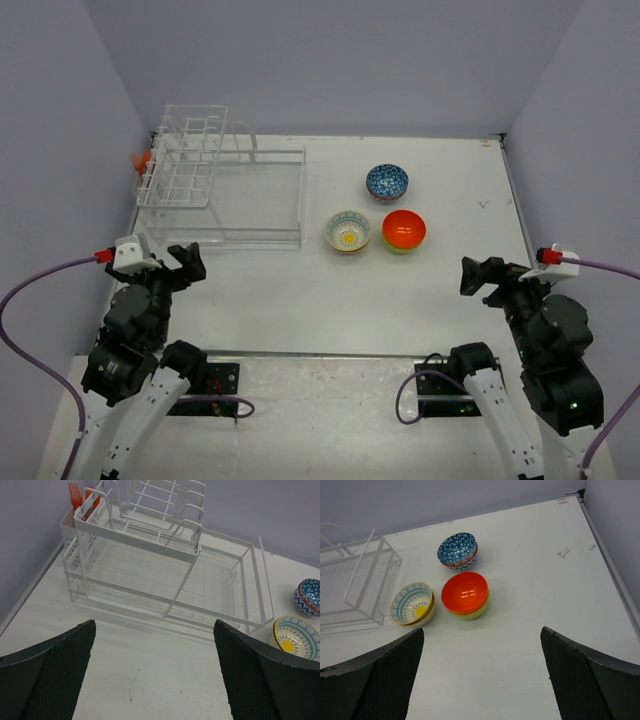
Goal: Unload the bowls from the dish rack
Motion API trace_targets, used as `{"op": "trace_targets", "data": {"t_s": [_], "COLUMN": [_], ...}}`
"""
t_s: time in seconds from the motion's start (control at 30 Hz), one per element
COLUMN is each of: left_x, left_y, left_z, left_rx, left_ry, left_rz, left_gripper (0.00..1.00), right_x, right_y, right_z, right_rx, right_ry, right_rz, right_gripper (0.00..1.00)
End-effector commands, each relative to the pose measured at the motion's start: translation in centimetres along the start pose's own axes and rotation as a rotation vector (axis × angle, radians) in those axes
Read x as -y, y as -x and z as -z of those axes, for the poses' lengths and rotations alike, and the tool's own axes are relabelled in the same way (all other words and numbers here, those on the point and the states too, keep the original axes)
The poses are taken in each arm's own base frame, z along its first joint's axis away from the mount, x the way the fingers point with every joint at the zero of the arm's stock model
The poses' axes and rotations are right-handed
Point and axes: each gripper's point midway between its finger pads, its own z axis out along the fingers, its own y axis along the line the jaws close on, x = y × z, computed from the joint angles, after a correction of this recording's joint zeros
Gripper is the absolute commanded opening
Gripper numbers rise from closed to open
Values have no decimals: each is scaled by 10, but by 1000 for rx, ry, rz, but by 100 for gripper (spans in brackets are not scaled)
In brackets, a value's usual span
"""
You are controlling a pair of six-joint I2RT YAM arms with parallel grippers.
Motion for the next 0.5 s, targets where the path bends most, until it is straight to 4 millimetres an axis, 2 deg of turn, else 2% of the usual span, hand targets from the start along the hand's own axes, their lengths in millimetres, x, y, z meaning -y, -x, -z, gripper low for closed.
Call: {"op": "trace_targets", "data": {"t_s": [0.0, 0.17, 0.47], "left_x": [1, 0, 4], "left_y": [0, -5, -7], "left_z": [-7, -10, -10], "left_rx": [12, 2, 3], "left_ry": [21, 26, -5], "left_rz": [20, 5, -6], "left_gripper": [100, 100, 100], "right_x": [-6, -5, -3], "right_y": [-2, -8, -8], "right_z": [-13, -20, -21], "right_rx": [-15, -31, -31], "right_ry": [16, 5, -6], "right_rz": [-9, -9, -22], "right_gripper": [99, 99, 99]}}
